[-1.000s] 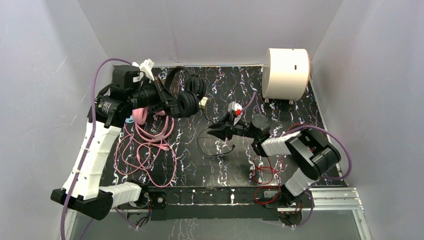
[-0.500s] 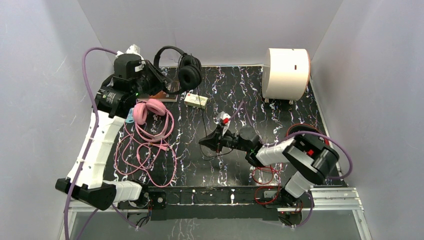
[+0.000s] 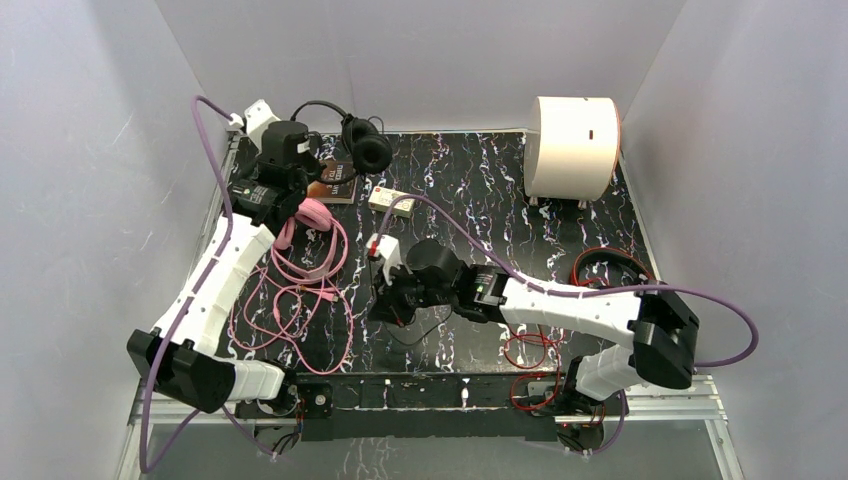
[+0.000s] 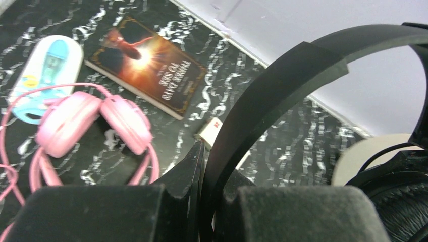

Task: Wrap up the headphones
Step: Straighten the headphones cable.

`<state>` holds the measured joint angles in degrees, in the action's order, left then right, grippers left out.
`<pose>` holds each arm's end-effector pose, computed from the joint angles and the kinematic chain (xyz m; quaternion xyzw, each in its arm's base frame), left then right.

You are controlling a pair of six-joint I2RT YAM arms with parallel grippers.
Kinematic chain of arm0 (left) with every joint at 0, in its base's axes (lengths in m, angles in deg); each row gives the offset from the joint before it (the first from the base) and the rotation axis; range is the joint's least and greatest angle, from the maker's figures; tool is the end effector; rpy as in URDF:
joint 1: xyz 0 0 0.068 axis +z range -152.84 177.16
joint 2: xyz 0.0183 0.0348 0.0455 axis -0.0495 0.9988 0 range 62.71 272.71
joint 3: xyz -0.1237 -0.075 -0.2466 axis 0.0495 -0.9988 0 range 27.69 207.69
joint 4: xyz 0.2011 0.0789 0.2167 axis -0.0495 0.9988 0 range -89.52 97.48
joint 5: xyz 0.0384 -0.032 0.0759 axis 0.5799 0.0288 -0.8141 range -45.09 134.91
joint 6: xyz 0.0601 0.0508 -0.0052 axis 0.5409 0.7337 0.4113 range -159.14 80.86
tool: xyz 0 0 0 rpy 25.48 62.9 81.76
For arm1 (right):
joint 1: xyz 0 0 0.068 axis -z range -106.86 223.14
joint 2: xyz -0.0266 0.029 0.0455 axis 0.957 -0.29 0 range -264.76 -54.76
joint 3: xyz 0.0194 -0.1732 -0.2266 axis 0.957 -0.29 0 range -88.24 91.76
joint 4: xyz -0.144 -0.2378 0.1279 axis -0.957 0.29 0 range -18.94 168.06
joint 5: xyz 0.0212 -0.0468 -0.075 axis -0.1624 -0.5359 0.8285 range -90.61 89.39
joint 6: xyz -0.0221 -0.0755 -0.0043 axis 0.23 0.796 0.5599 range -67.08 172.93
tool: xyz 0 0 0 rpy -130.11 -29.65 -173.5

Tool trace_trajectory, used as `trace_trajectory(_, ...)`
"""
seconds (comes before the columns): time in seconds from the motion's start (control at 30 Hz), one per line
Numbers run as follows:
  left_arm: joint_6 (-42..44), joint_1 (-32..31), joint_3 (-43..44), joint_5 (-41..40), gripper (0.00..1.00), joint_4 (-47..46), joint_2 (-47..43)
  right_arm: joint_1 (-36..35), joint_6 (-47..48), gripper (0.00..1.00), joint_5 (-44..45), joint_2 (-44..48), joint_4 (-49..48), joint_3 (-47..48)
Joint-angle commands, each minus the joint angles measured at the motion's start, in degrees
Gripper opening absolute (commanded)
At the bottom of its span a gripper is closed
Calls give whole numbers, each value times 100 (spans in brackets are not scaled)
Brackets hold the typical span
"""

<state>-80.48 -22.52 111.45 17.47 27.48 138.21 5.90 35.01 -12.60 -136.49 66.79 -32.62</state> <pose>0.3475 -0.0911 0.4403 -0.2840 0.7496 -0.1212 0.5854 0.1413 0.3733 0.2612 -0.3969 0.7242 0.4407 0.3518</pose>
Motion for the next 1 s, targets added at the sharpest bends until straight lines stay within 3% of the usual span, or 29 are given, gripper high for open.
trace_trajectory(0.0,473,-42,-402,-952,0,-705,-119,-343,545,1,-37,335,2172,1272)
trace_trajectory(0.2,1529,-402,-1242,-1306,0,-1137,-408,-368,1230,0,423,343,3918,3160)
trace_trajectory(0.4,2945,-1216,-2075,-843,0,-1544,-986,-368,2379,0,1637,72,4910,4195)
trace_trajectory(0.5,3216,-1661,-2377,-821,0,-1381,-1317,-362,2924,0,2506,22,4850,4313)
trace_trajectory(0.67,3116,-1824,-2526,-318,0,-820,-1830,-171,3545,0,3355,-143,4698,4502)
trace_trajectory(0.83,3033,-1832,-2341,-143,0,-339,-2115,561,3697,0,2974,-8,4361,4292)
trace_trajectory(0.97,2954,-1837,-2206,405,0,-38,-2188,1270,3712,0,2161,259,3752,3799)
